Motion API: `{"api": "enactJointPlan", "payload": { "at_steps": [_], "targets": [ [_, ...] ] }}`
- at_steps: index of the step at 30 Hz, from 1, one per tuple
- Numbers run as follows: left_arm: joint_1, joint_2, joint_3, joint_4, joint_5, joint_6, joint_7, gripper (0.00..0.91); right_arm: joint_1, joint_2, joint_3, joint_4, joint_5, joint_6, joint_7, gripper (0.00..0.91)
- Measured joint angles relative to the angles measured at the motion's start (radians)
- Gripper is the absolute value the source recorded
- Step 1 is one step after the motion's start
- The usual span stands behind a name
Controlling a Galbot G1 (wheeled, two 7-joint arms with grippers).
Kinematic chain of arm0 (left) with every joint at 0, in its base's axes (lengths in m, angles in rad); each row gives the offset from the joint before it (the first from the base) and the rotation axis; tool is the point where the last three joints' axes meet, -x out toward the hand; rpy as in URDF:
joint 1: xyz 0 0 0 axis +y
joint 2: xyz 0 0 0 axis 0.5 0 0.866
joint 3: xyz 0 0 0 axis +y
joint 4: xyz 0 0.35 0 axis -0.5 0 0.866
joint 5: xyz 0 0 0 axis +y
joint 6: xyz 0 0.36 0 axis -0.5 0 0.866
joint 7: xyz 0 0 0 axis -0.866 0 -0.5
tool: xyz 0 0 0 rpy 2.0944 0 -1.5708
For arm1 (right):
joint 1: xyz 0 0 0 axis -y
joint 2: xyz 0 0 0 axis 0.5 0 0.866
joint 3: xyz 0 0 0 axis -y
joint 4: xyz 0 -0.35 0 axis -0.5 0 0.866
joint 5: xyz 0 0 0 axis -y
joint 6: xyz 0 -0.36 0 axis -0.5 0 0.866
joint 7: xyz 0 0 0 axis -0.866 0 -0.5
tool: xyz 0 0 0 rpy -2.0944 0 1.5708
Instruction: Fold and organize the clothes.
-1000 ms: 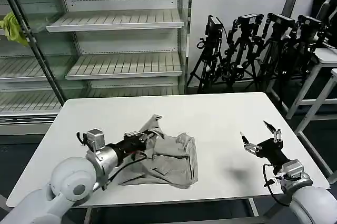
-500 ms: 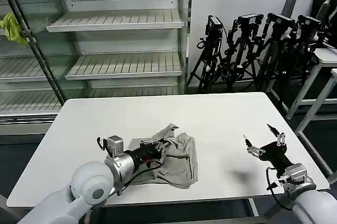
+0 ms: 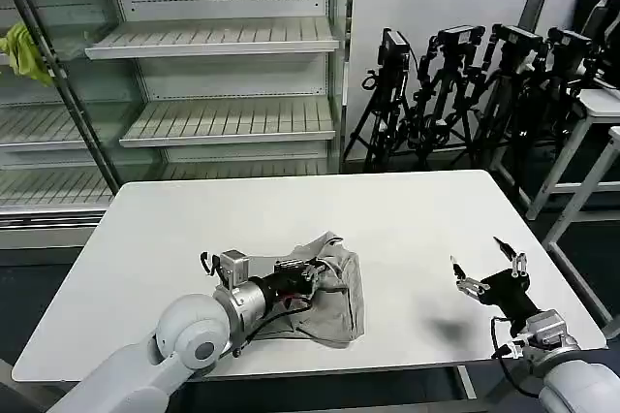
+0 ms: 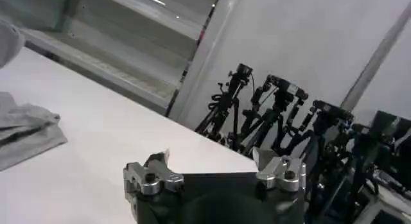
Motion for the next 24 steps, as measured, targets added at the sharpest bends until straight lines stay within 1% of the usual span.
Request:
{"api": "enactJointPlan", "payload": {
  "at_steps": [15, 20, 24],
  "targets": [
    [-0.016, -0.017, -0.017, -0.019, 0.016, -0.001, 0.014, 0.907, -0.015, 0.025, -0.007, 0.001, -0.02, 0.001, -0.003, 0.907],
    [-0.019, -0.006, -0.042, -0.03, 0.021, -0.001, 0.013, 0.907, -0.015, 0.024, -0.009, 0.01, -0.021, 0.002, -0.005, 0.907],
    [-0.002, 0.022, -0.083, -0.028, 0.035, -0.001, 0.013, 0.907, -0.006, 0.015, -0.013, 0.016, -0.017, 0.003, -0.006, 0.907]
  ]
}}
